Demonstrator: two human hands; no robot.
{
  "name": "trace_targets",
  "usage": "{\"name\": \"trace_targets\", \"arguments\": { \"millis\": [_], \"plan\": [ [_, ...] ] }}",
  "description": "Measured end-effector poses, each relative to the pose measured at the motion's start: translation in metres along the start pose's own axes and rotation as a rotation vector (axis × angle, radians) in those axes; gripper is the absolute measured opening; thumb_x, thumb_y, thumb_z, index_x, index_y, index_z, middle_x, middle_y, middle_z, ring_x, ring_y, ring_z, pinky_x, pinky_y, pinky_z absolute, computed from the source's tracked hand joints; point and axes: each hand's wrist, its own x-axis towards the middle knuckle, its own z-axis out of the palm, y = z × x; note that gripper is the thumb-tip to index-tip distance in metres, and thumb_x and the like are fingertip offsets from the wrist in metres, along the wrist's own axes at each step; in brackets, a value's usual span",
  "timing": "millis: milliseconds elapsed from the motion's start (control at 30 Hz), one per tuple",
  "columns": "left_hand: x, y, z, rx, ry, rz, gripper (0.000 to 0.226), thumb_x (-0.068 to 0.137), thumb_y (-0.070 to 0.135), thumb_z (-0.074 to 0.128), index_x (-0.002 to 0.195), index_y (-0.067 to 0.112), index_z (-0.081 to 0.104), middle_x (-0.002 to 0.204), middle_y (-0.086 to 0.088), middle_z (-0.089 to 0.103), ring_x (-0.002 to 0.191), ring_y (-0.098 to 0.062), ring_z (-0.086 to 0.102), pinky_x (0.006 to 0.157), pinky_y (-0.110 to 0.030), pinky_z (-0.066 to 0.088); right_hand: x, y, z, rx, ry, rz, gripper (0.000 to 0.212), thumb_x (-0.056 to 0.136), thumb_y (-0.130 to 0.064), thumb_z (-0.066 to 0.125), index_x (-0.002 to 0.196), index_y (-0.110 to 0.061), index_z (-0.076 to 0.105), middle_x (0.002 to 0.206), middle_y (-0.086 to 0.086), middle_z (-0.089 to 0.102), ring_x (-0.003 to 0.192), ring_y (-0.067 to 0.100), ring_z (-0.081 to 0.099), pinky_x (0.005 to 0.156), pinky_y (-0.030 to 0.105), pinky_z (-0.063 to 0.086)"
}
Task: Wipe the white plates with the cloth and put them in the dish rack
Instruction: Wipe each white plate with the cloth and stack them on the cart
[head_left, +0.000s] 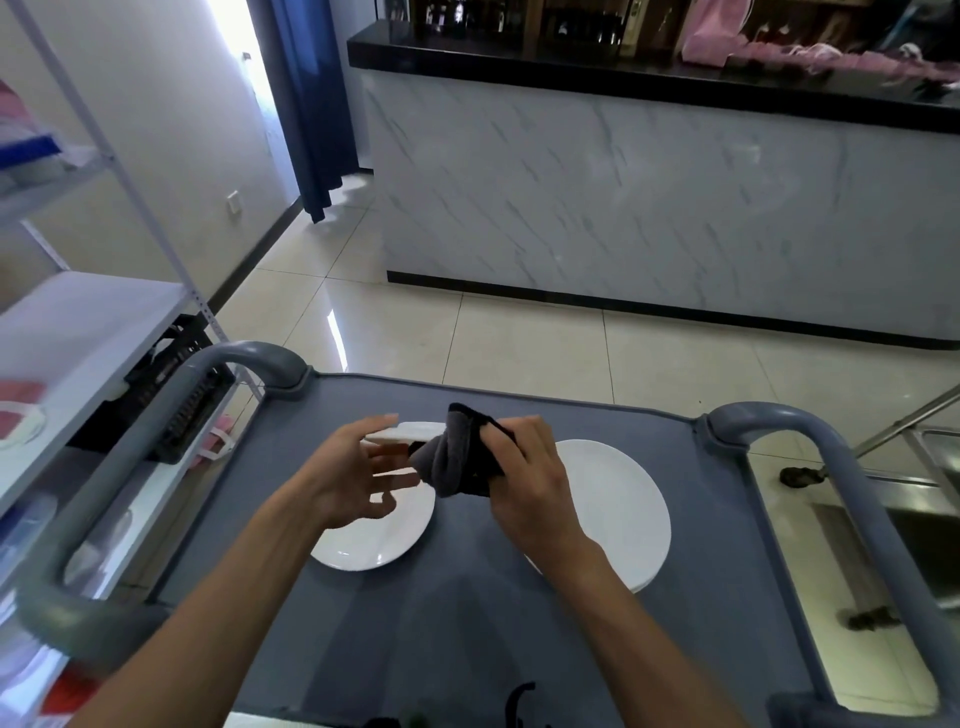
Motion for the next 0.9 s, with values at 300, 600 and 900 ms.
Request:
{"name": "trace_targets", "arguments": {
  "millis": [300,600,900],
  "plan": [
    [-0.002,0.006,0.012,-0.410,-0.028,0.139,0.032,0.096,0.001,0.049,0.125,-0.009,0.059,0.114,-0.015,0.068,0.097,-0.023,0.066,0.075,-0.028,0.062,-0.009,0.008,-0.016,-0.002,-0.179,-0.048,0.024,0.093,0.012,0.049,0.108,0.000,0.065,0.114,0.014,0.062,0.102,0.035,0.057,0.089,0.041,0.048],
    [0.001,0.010,0.003,-0.379,0.038,0.256,0.028,0.097,0.001,0.052,0.123,-0.005,0.060,0.106,-0.017,0.075,0.085,-0.025,0.076,0.063,-0.031,0.061,0.001,0.005,-0.030,0.043,-0.334,0.014,0.035,0.085,0.019,0.056,0.109,-0.001,0.071,0.119,0.009,0.065,0.108,0.033,0.058,0.091,0.036,0.049],
    [0.003,0.005,0.004,-0.163,0.114,0.543,0.036,0.094,-0.005,0.057,0.124,0.015,0.059,0.118,-0.011,0.070,0.094,-0.028,0.071,0.064,-0.042,0.060,0.005,-0.001,-0.020,0.198,-0.171,0.357,0.039,0.087,0.012,0.056,0.120,-0.003,0.070,0.118,0.009,0.065,0.105,0.031,0.060,0.090,0.033,0.050]
  ]
}}
